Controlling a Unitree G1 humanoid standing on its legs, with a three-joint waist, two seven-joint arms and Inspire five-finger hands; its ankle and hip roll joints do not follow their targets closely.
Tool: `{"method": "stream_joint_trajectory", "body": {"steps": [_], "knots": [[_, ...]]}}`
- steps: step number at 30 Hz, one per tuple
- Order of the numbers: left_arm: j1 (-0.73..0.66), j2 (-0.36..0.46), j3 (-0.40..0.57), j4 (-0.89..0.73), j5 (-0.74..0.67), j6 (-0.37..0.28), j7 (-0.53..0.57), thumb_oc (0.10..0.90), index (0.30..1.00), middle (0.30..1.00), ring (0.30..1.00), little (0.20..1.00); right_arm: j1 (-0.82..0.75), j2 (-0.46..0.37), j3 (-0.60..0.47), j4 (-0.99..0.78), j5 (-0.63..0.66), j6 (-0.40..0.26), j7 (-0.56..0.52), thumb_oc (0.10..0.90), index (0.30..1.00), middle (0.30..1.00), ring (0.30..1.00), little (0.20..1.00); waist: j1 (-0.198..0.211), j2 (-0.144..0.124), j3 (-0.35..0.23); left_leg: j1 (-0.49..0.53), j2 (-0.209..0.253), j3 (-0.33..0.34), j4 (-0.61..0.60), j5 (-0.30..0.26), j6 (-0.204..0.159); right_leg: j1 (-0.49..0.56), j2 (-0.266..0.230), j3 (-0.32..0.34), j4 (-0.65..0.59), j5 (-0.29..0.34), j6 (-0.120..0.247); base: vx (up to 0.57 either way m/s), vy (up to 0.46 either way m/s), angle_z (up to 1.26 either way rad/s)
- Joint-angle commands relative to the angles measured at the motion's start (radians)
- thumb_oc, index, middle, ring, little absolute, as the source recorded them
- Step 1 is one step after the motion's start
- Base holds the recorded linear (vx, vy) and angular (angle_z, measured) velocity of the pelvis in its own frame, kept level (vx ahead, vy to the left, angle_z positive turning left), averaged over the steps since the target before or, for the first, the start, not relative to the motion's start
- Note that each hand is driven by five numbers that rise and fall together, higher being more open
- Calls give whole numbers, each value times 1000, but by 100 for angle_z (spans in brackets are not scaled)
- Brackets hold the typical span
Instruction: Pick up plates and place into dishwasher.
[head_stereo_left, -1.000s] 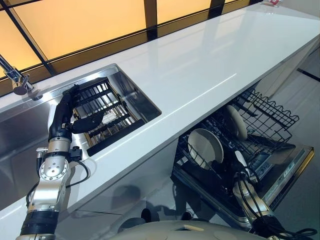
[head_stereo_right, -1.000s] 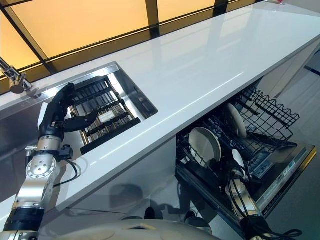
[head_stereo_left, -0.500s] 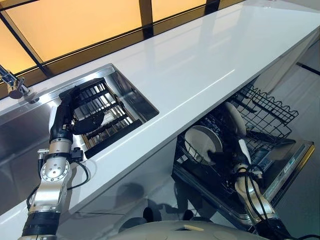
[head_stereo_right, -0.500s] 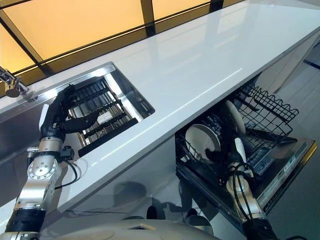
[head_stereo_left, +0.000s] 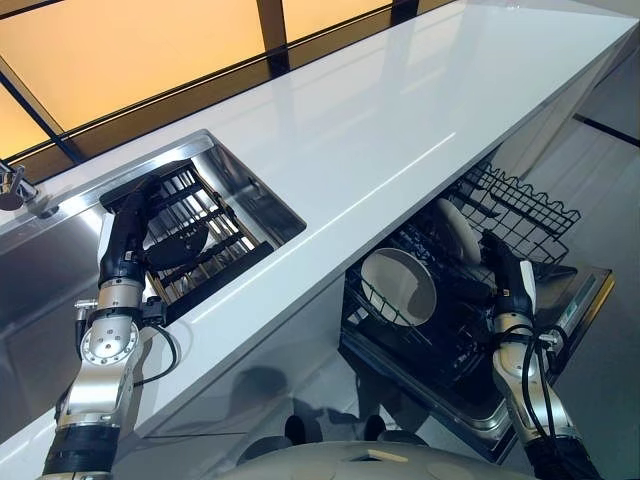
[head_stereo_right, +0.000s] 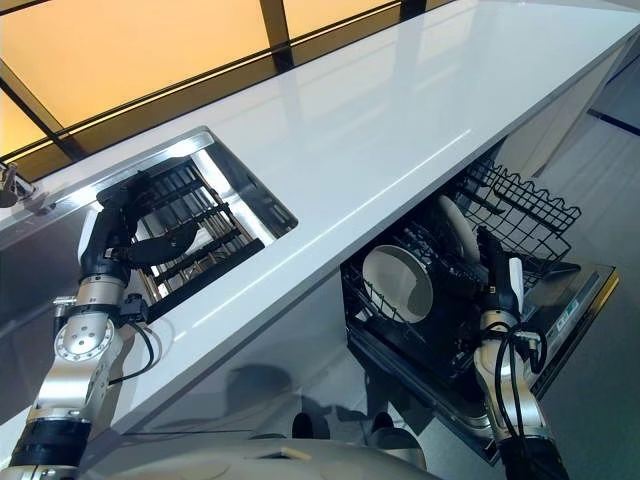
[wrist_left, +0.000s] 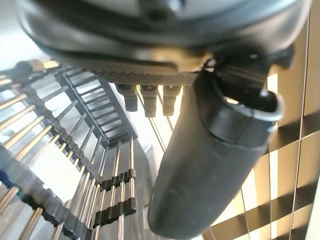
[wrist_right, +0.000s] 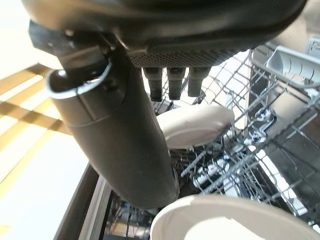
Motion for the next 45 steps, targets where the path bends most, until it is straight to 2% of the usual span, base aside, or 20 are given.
{"method": "stream_joint_trajectory", "body": {"steps": [1, 3, 8, 15, 19, 34, 38, 45], "knots": [[-87, 58, 71, -4, -24, -125, 18, 800, 900, 900, 900, 900, -73, -35, -91, -165, 24, -165, -110, 800, 900, 900, 900, 900, -13, -3, -21, 29, -59, 38, 6, -115, 46, -14, 45, -36, 91, -90, 31, -16, -20, -9], [-92, 60, 67, 8, -22, -132, 17, 800, 900, 900, 900, 900, -75, -22, -109, -150, 44, -183, -172, 800, 900, 900, 900, 900, -15, -1, -22, 27, -59, 40, 6, -116, 45, -16, 47, -34, 91, -90, 32, -10, -9, -2], [-97, 70, 70, 12, -27, -123, 16, 800, 900, 900, 900, 900, -70, 13, -143, -81, 119, -211, -214, 800, 900, 900, 900, 900, -19, 4, -23, 27, -58, 42, 6, -117, 44, -17, 47, -36, 88, -89, 33, -3, -14, -2], [-119, 86, 62, 25, -28, -108, 8, 800, 900, 900, 900, 900, -83, 21, -158, 20, 204, -181, -216, 800, 900, 900, 900, 900, -12, 9, -20, 25, -57, 36, 6, -114, 40, -15, 47, -44, 88, -91, 29, 4, -29, 0], [-127, 93, 55, 31, -26, -103, 2, 800, 900, 900, 900, 900, -89, 16, -150, 63, 200, -163, -219, 800, 900, 900, 900, 900, -7, 11, -16, 23, -56, 30, 6, -111, 37, -15, 46, -50, 88, -91, 27, 18, -41, 1], [-164, 131, 22, 29, -25, -67, -10, 800, 900, 900, 900, 900, -142, -32, -110, 300, 330, -80, -140, 800, 900, 900, 900, 900, 16, 34, 16, 5, -52, 13, 6, -93, 19, -20, 46, -72, 89, -96, 14, 34, -40, 3], [-178, 142, 13, 21, -23, -58, -9, 800, 900, 900, 900, 900, -162, -44, -99, 342, 387, -84, -85, 800, 900, 900, 900, 900, 24, 40, 30, -4, -51, 5, 8, -83, 14, -26, 45, -77, 96, -99, 8, 42, -28, 3], [-202, 155, 9, 15, -67, -93, 7, 800, 900, 900, 900, 900, -203, -82, -84, 418, 449, -109, 1, 800, 900, 900, 900, 900, 39, 50, 57, -31, -52, -7, 31, -76, 7, -45, 37, -92, 120, -106, -2, 41, -20, 3]]}}
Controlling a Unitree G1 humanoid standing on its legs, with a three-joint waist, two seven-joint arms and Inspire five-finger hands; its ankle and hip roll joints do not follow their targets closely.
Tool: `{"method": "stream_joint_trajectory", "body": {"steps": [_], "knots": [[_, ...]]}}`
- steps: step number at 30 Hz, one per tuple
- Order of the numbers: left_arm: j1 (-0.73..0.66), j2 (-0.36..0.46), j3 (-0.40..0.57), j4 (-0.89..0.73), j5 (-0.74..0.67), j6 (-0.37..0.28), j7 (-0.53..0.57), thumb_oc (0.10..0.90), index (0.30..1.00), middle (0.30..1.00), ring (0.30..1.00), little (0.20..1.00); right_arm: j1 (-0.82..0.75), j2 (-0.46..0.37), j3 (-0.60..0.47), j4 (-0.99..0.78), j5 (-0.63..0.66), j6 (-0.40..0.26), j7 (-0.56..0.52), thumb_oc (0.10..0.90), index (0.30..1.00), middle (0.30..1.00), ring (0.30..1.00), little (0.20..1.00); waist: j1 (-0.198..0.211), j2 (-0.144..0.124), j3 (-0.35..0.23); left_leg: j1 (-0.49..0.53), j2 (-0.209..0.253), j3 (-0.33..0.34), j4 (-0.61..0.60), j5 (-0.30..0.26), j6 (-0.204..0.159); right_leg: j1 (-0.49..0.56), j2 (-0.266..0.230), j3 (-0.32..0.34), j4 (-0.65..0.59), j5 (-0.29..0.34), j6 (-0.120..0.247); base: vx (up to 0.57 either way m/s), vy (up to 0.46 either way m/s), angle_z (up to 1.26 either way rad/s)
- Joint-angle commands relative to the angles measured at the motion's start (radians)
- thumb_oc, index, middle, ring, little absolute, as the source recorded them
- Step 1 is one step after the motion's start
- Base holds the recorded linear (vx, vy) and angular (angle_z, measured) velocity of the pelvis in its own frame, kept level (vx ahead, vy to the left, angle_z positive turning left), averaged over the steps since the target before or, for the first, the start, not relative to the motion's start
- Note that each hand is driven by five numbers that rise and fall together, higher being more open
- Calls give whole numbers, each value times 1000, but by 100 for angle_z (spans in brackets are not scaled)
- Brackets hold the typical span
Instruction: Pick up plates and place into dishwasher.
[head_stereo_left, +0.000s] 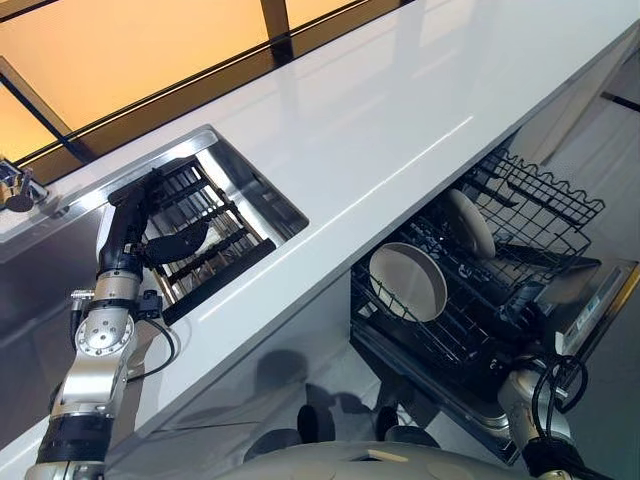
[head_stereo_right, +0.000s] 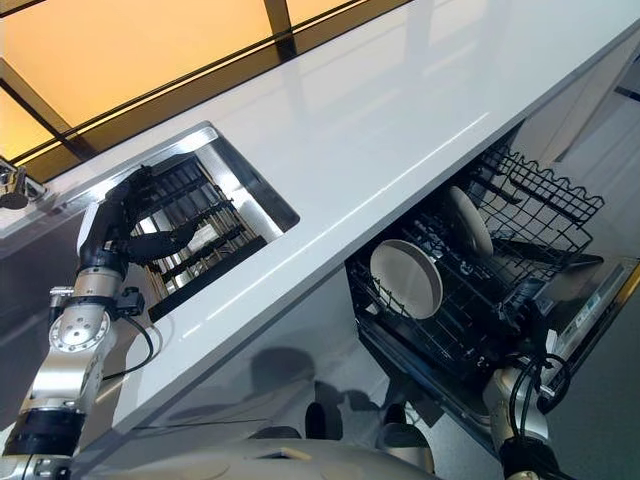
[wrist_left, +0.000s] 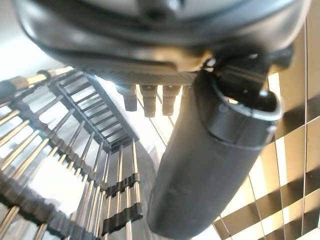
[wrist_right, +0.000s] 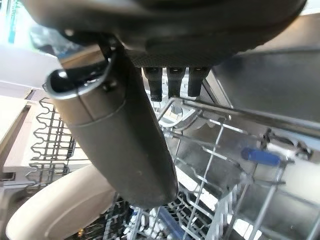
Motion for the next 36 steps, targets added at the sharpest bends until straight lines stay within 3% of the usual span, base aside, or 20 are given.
{"method": "stream_joint_trajectory", "body": {"steps": [1, 7, 13, 20, 24, 26, 31, 36], "knots": [[-153, 104, 16, -16, -76, -108, 40, 800, 900, 900, 900, 900, -145, -90, 12, -17, 46, -95, 58, 800, 900, 900, 900, 900, 16, -5, 19, -27, -54, 17, 32, -77, 10, -50, 36, -64, 125, -108, -3, 45, -8, 7], [-182, 104, 34, -7, -119, -170, 66, 800, 900, 900, 900, 900, -182, -117, 8, -19, 89, -148, 65, 800, 900, 900, 900, 900, 19, 13, 64, -82, -56, 5, 102, -90, 14, -110, 11, -73, 225, -146, -19, -8, 14, 5], [-223, 108, 58, -4, -159, -232, 82, 800, 900, 900, 900, 900, -215, -115, 4, -83, 116, -215, 84, 800, 900, 900, 900, 900, 17, 31, 134, -155, -63, 5, 186, -110, 32, -217, -27, -69, 400, -202, -29, -82, 27, 4], [-240, 77, 65, -2, -179, -269, 119, 800, 900, 900, 900, 900, -263, -109, -6, -171, 262, -255, 214, 800, 900, 900, 900, 900, 12, 53, 196, -214, -80, 6, 276, -129, 37, -277, -39, -54, 469, -218, -52, -34, 44, 2], [-236, 59, 60, 7, -190, -277, 118, 800, 900, 900, 900, 900, -279, -60, 8, -225, 480, -267, 379, 800, 900, 900, 900, 900, 13, 57, 210, -211, -85, 2, 287, -135, 36, -270, -35, -42, 463, -223, -59, 17, 17, -5], [-231, 42, 53, 21, -186, -282, 113, 800, 900, 900, 900, 900, -289, -13, 24, -281, 649, -250, 533, 800, 900, 900, 900, 900, 12, 59, 211, -204, -84, 0, 277, -127, 37, -253, -33, -40, 434, -210, -60, 29, 19, -7], [-219, 28, 44, 32, -188, -286, 104, 800, 900, 900, 900, 900, -312, 26, 64, -374, 720, -217, 666, 800, 900, 900, 900, 900, 13, 72, 197, -193, -88, -3, 257, -113, 35, -236, -34, -35, 397, -198, -56, 48, 44, -3], [-222, 28, 33, 42, -186, -281, 101, 800, 900, 900, 900, 900, -354, 43, 130, -468, 643, -203, 682, 800, 900, 900, 900, 900, 17, 83, 180, -194, -93, -2, 249, -106, 34, -237, -42, -33, 390, -197, -55, 20, 56, -3]]}}
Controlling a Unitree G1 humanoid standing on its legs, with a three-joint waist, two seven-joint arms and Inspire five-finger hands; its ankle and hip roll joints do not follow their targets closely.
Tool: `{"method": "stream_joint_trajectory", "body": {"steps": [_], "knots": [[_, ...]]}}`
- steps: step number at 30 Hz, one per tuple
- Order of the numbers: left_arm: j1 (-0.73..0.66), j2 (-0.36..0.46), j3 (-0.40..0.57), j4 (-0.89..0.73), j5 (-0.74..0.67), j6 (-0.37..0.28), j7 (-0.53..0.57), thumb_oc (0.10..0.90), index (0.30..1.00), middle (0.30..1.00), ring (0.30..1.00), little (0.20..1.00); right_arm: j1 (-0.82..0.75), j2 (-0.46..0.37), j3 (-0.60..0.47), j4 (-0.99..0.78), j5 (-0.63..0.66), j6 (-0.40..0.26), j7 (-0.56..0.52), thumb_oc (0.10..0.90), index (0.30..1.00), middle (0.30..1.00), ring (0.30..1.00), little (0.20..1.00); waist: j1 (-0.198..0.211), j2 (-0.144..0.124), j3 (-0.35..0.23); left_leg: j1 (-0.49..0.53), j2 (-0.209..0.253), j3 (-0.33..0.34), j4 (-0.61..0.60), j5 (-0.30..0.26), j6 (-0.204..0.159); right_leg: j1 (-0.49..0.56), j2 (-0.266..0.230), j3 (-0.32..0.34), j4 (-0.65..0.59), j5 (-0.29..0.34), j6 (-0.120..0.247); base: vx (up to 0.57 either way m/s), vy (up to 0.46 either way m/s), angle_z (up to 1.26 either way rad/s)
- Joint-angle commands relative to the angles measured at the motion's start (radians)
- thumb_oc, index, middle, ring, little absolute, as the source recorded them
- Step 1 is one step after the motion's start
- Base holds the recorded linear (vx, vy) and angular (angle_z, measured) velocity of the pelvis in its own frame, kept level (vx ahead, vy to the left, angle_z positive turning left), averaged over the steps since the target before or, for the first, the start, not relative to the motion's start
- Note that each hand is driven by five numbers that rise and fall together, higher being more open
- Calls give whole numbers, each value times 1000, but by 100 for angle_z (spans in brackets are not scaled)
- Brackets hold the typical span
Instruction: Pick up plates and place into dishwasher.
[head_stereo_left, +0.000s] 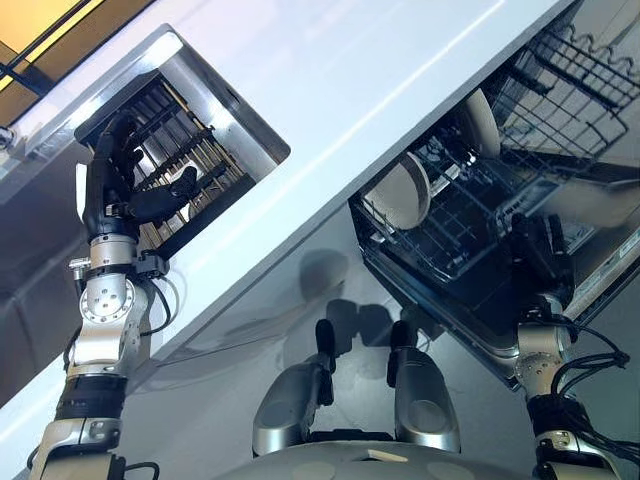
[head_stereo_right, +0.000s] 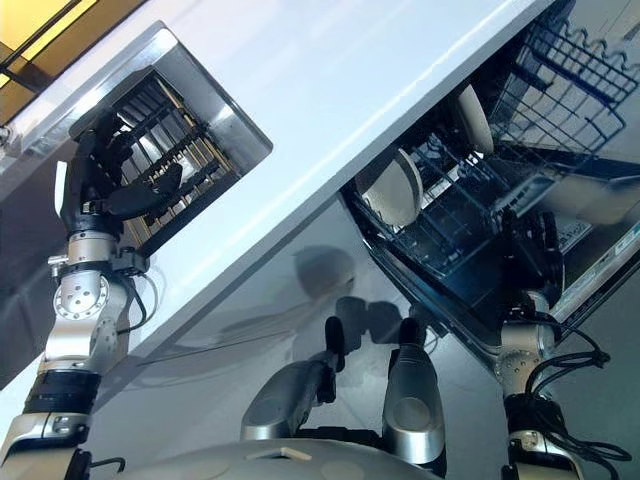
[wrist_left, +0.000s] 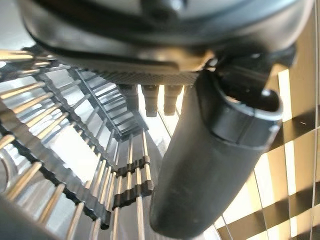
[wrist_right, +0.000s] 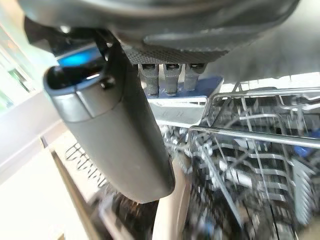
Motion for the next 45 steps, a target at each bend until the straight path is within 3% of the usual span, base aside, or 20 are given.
{"method": "stream_joint_trajectory", "body": {"steps": [1, 6, 9, 14, 20, 28, 30, 31, 32, 33, 41, 45], "knots": [[-53, 59, 45, -32, -26, -119, 21, 800, 900, 900, 900, 900, -206, 56, 151, -279, -113, -9, 236, 800, 900, 900, 900, 900, 44, -22, -97, -17, -88, 9, 112, -125, 49, 58, 6, -15, -10, -68, -11, 30, 50, 1], [-54, 56, 33, -29, -26, -102, 10, 800, 900, 900, 900, 900, -237, 62, 189, -336, -227, 32, 233, 800, 900, 900, 900, 900, 53, -23, -115, -4, -98, -2, 106, -123, 52, 74, 1, -20, -18, -63, -12, 52, 38, 3], [-57, 48, 18, -23, -21, -93, 2, 800, 900, 900, 900, 900, -268, 49, 214, -339, -335, 55, 197, 800, 900, 900, 900, 900, 62, -27, -130, 7, -105, -8, 104, -123, 54, 88, -5, -26, -29, -56, -13, 71, 33, 9], [-62, 45, -3, -16, -14, -86, -10, 800, 900, 900, 900, 900, -312, 26, 229, -303, -400, 99, 114, 800, 900, 900, 900, 900, 73, -30, -143, 18, -109, -15, 108, -125, 57, 105, -10, -30, -39, -47, -11, 62, 18, 9], [-69, 56, -28, -23, -18, -66, -24, 800, 900, 900, 900, 900, -345, 19, 240, -249, -386, 103, 41, 800, 900, 900, 900, 900, 84, -30, -148, 34, -112, -22, 98, -122, 61, 124, -12, -35, -58, -32, -7, 48, 25, 5], [-67, 49, -38, -37, -15, -55, -30, 800, 900, 900, 900, 900, -344, 13, 222, -236, -404, 70, 40, 800, 900, 900, 900, 900, 88, -23, -145, 33, -118, -28, 97, -118, 66, 120, -22, -37, -53, -23, 0, 3, 11, 2], [-72, 54, -45, -38, -17, -50, -30, 800, 900, 900, 900, 900, -358, 4, 223, -225, -510, 35, -14, 800, 900, 900, 900, 900, 90, -19, -146, 36, -121, -34, 94, -116, 67, 121, -25, -38, -51, -21, 3, 45, 28, 2], [-74, 51, -57, -35, -15, -53, -25, 800, 900, 900, 900, 900, -377, -13, 226, -213, -625, 28, -86, 800, 900, 900, 900, 900, 89, -14, -149, 39, -123, -38, 87, -112, 67, 120, -27, -35, -49, -21, 7, 43, 35, 2], [-74, 50, -58, -35, -15, -54, -25, 800, 900, 900, 900, 900, -378, -13, 227, -213, -637, 30, -95, 800, 900, 900, 900, 900, 89, -13, -149, 39, -123, -38, 85, -111, 67, 120, -28, -35, -49, -20, 7, 44, 59, 5], [-80, 52, -67, -33, -15, -55, -24, 800, 900, 900, 900, 900, -402, -38, 235, -193, -723, 48, -180, 800, 900, 900, 900, 900, 89, -6, -150, 43, -124, -41, 70, -102, 65, 121, -27, -30, -55, -18, 9, 22, 41, 5], [-80, 49, -63, -47, -14, -68, -19, 800, 900, 900, 900, 900, -415, -77, 236, -180, -830, 39, -319, 800, 900, 900, 900, 900, 79, 4, -135, 38, -124, -50, 27, -79, 63, 103, -18, -12, -84, 2, 14, -28, 28, 10], [-65, 43, -54, -68, -10, -71, -5, 800, 900, 900, 900, 900, -378, -73, 210, -188, -926, 1, -477, 800, 900, 900, 900, 900, 69, 3, -127, 34, -127, -47, 25, -81, 65, 94, -10, 2, -103, 19, 18, -19, 4, 1]]}}
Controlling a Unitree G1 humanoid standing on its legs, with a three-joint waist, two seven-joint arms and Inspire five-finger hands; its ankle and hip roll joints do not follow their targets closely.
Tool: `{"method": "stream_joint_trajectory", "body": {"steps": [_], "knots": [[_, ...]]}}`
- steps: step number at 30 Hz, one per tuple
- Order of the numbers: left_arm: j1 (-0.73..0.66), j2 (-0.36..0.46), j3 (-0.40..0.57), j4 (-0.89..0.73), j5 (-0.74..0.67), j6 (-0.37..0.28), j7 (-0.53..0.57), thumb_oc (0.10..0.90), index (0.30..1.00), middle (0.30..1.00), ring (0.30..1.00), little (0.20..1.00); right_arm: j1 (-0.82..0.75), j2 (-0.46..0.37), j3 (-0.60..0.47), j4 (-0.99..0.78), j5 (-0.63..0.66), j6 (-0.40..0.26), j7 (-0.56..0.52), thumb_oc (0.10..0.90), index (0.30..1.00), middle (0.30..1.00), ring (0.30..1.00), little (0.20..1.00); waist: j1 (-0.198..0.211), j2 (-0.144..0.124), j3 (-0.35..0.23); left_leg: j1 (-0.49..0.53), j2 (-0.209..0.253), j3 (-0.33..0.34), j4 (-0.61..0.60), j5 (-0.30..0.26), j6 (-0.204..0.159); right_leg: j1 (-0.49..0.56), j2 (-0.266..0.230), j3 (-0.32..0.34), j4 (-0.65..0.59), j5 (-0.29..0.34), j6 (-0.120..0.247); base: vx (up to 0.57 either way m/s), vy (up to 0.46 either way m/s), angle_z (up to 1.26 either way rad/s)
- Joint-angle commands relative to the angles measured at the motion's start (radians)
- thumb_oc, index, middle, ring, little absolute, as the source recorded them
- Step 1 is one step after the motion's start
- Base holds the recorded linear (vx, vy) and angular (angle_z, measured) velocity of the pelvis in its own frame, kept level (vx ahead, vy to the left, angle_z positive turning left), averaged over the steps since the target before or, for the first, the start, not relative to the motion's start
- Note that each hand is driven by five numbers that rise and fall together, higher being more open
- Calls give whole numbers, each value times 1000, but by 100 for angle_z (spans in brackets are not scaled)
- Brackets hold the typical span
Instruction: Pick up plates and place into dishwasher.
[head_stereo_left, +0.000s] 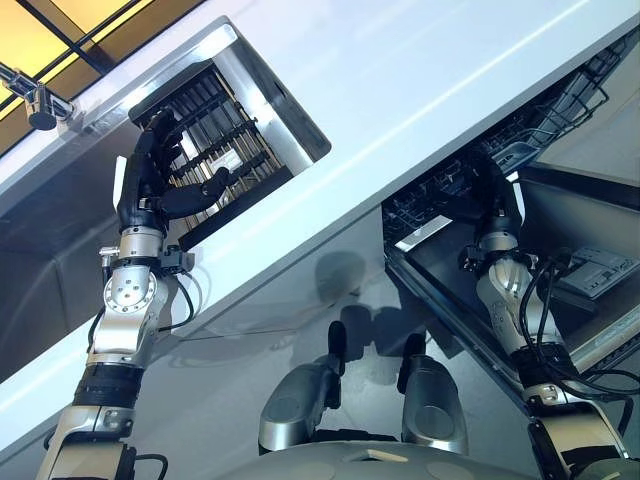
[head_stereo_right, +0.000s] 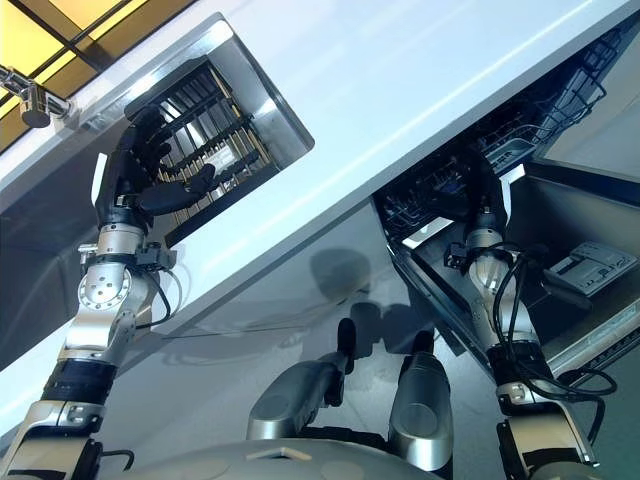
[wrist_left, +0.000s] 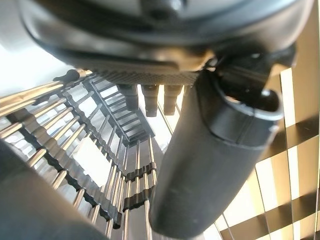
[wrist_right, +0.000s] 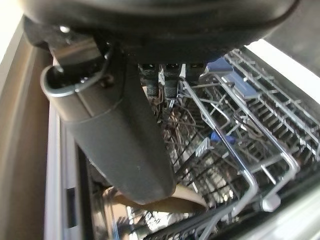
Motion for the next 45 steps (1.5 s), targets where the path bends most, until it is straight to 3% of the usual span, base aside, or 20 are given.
{"method": "stream_joint_trajectory", "body": {"steps": [1, 8, 13, 25, 28, 32, 45], "knots": [[-6, 50, 34, -72, -7, -98, 49, 800, 900, 900, 900, 900, -148, 5, -9, -114, -137, -202, -137, 800, 900, 900, 900, 900, 13, -23, -116, 19, -104, 22, 47, -105, 62, 64, 24, 70, -149, 57, 18, -6, 33, 0], [61, 16, 67, -122, 22, -112, 61, 800, 900, 900, 900, 900, -10, -7, -109, -180, -250, -248, -284, 800, 900, 900, 900, 900, -6, -32, -109, 20, -98, 42, 50, -114, 69, 52, 30, 85, -138, 56, 28, -1, 17, -4], [79, 14, 87, -137, 25, -105, 48, 800, 900, 900, 900, 900, 36, -47, -164, -191, -314, -226, -333, 800, 900, 900, 900, 900, -12, -48, -106, 21, -96, 48, 54, -119, 72, 48, 32, 88, -131, 58, 35, -1, -6, -3], [103, 26, 121, -139, 36, -111, 34, 800, 900, 900, 900, 900, 110, -40, -196, -177, -193, -224, -315, 800, 900, 900, 900, 900, -13, -85, -99, 25, -83, 64, 53, -126, 76, 57, 49, 101, -144, 65, 45, -8, -22, -4], [101, 34, 129, -134, 29, -114, 28, 800, 900, 900, 900, 900, 120, -16, -205, -142, 21, -281, -185, 800, 900, 900, 900, 900, -11, -90, -98, 27, -80, 66, 49, -126, 76, 65, 52, 100, -154, 67, 47, -2, -10, 0], [84, 48, 126, -118, 22, -109, 15, 800, 900, 900, 900, 900, 111, 9, -205, -70, 231, -287, -15, 800, 900, 900, 900, 900, -4, -95, -98, 31, -79, 67, 45, -123, 73, 78, 50, 91, -165, 72, 49, 0, -8, -2], [-12, 130, 81, -61, -8, -83, -2, 800, 900, 900, 900, 900, -41, -107, -158, 180, 151, -189, 41, 800, 900, 900, 900, 900, 34, -107, -84, 8, -78, 50, 79, -125, 65, 90, 42, 64, -163, 75, 46, 28, -22, 6]]}}
